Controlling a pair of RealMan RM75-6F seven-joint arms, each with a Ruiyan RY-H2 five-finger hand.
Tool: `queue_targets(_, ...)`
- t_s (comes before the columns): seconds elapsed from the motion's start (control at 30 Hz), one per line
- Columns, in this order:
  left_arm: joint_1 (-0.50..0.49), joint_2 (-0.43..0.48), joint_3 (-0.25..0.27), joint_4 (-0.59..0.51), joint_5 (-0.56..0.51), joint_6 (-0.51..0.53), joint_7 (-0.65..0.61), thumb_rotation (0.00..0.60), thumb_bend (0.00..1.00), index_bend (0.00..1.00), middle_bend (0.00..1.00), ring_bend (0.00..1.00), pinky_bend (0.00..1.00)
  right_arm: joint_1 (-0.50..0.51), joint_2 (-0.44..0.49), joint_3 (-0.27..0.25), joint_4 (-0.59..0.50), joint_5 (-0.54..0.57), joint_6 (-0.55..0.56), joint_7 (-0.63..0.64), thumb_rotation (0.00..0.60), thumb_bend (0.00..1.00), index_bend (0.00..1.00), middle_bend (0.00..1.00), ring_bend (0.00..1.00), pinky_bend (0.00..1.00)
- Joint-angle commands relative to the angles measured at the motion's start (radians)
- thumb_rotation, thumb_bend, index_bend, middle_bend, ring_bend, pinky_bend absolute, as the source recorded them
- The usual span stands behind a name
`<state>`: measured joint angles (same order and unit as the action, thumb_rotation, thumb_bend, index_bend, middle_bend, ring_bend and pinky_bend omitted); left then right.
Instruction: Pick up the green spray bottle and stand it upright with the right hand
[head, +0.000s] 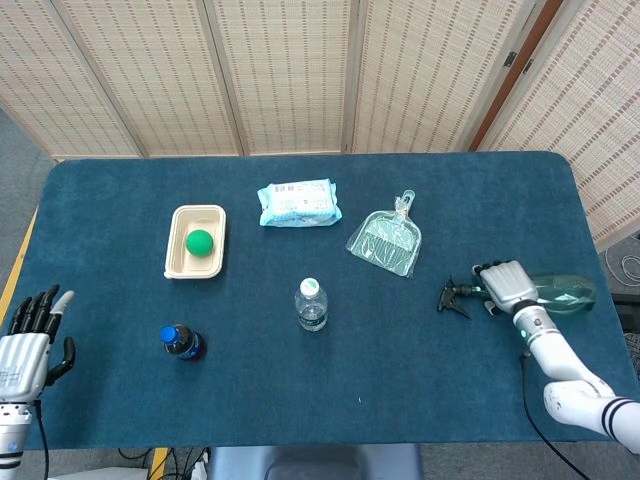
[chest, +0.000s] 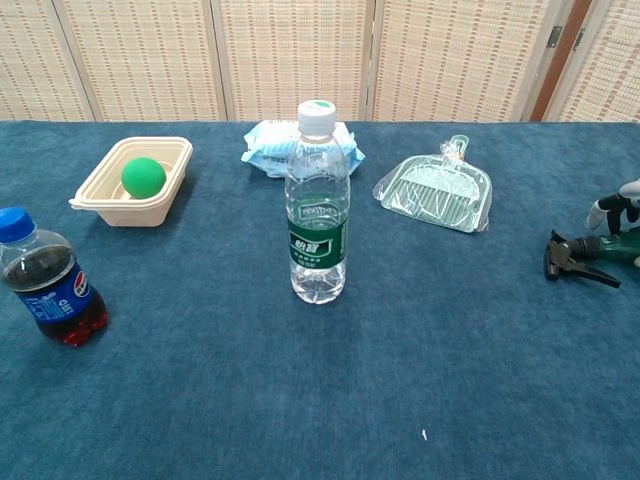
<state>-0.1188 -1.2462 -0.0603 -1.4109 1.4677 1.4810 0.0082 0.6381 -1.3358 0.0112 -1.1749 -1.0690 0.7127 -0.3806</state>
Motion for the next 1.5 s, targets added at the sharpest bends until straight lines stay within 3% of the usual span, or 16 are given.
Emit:
queue_targets(0.03, 0.001, 0.003, -0.002, -0.004, -0.001, 0.002, 0.000, 0.600, 0.61, 0.06, 0.01, 0.00, 0.00, -0.003, -0.001, 0.000, -0.002, -0.010, 0.008, 0.006, 0.600, 0.25, 0.28, 0.36, 0.29, 0.38)
queue_targets(0.53, 0.001, 0.015, -0.006, -0.030, -0.001, 0.004, 0.016, 0.600, 0.61, 0.06, 0.01, 0.00, 0.00, -0.035, 0.017, -0.007, -0.025, -0.044, 0.048, 0.029, 0.600, 0.23, 0.30, 0.37, 0.31, 0.40)
queue_targets(1.17, -0.012, -0.003, -0.005, -0.017, 0.008, -0.009, 0.033, 0.600, 0.61, 0.06, 0.01, 0.00, 0.00, -0.080, 0.005, -0.009, 0.066, -0.120, 0.059, 0.164, 0.600, 0.22, 0.30, 0.35, 0.32, 0.38)
queue_targets(1.5, -0.007, -0.009, -0.004, 0.006, 0.000, -0.012, 0.008, 0.600, 0.61, 0.06, 0.01, 0.00, 0.00, -0.091, -0.043, -0.007, 0.141, -0.165, 0.057, 0.236, 0.600, 0.25, 0.33, 0.42, 0.36, 0.46)
